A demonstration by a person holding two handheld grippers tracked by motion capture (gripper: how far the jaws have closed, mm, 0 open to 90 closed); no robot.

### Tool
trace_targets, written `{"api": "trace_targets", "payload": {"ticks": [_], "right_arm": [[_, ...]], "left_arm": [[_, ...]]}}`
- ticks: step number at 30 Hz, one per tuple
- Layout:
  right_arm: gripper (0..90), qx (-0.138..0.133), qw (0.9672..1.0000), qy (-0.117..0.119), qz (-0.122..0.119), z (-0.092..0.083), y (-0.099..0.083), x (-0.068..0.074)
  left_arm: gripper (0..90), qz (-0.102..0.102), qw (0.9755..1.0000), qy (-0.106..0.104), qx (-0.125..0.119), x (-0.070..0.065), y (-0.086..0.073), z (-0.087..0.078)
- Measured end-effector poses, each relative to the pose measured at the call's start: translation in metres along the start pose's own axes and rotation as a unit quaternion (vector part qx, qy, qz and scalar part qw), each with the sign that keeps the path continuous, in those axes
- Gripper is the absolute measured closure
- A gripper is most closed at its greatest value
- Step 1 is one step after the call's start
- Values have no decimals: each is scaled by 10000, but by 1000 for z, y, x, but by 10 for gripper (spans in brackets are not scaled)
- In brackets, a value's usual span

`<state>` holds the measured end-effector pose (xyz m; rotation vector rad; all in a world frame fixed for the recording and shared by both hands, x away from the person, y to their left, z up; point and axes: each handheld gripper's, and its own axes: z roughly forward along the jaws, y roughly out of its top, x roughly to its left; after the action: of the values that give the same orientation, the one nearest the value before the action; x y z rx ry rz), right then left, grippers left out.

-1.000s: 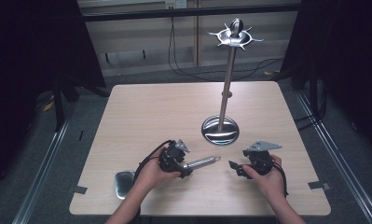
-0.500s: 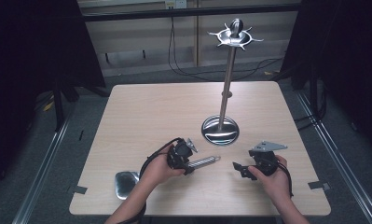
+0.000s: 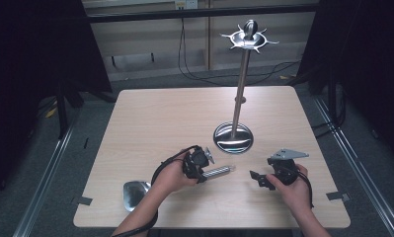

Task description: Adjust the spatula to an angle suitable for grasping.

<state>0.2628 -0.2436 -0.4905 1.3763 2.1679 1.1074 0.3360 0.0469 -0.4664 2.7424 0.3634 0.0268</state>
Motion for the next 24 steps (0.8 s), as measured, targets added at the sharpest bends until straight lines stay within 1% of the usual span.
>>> {"api": "trace_targets", "payload": {"ticks": [1, 3, 4, 5, 6, 7, 8, 9, 11, 13, 14, 15, 16, 17, 18, 19, 20, 21, 22, 23, 24], "right_arm": [[140, 0, 10000, 0, 0, 0, 0, 0], [140, -39, 10000, 15, 15, -1, 0, -1], [140, -76, 9999, -7, 67, -2, 1, -2], [140, -76, 9999, -7, 67, -2, 1, -2], [140, -96, 9999, -7, 65, -2, 1, -2], [140, -136, 9999, -22, 67, -3, 2, -2], [140, -144, 9999, -19, 77, -3, 2, -2], [140, -150, 9999, -8, 83, -3, 2, -2], [141, -186, 9998, 1, 94, -3, 2, -1], [142, -190, 9998, 13, 70, -3, 3, -1], [142, -210, 9998, 13, 67, -3, 2, 0], [142, -220, 9997, 22, 66, -3, 2, 0], [142, -221, 9997, 28, 77, -3, 3, 0], [142, -233, 9997, 34, 87, -3, 3, 0], [142, -240, 9997, 45, 95, -3, 3, 0], [142, -250, 9996, 54, 92, -3, 3, 0], [142, -250, 9996, 54, 92, -3, 3, 0], [142, -264, 9996, 63, 114, -3, 3, 0], [142, -265, 9996, 72, 112, -3, 3, 0], [142, -274, 9995, 82, 105, -3, 3, 0], [142, -280, 9995, 76, 110, -3, 3, 0]], "left_arm": [[692, -36, 10000, 28, -25, 2, 0, -3], [692, -167, 9996, 36, -223, 5, -2, -10], [693, -230, 9992, 55, -311, 6, -3, -14], [693, -216, 9990, 90, -372, 8, -3, -18], [693, -265, 9986, 97, -452, 10, -3, -25], [694, -387, 9975, 104, -587, 10, -4, -28], [694, -402, 9967, 119, -695, 12, -4, -33], [694, -442, 9952, 125, -861, 14, -5, -39], [695, -478, 9932, 142, -1048, 17, -8, -49], [695, -601, 9898, 201, -1276, 20, -9, -59], [695, -605, 9883, 188, -1386, 22, -10, -64], [696, -725, 9854, 223, -1525, 23, -11, -69], [696, -645, 9858, 252, -1527, 27, -12, -74], [696, -705, 9847, 227, -1578, 28, -13, -78], [696, -783, 9826, 249, -1666, 29, -13, -81], [696, -796, 9817, 260, -1710, 30, -14, -84], [696, -677, 9835, 278, -1652, 32, -14, -89], [696, -803, 9806, 279, -1766, 31, -15, -91], [696, -724, 9813, 295, -1759, 32, -15, -95], [697, -855, 9769, 323, -1933, 30, -15, -96], [697, -878, 9750, 340, -2015, 29, -16, -99]]}}
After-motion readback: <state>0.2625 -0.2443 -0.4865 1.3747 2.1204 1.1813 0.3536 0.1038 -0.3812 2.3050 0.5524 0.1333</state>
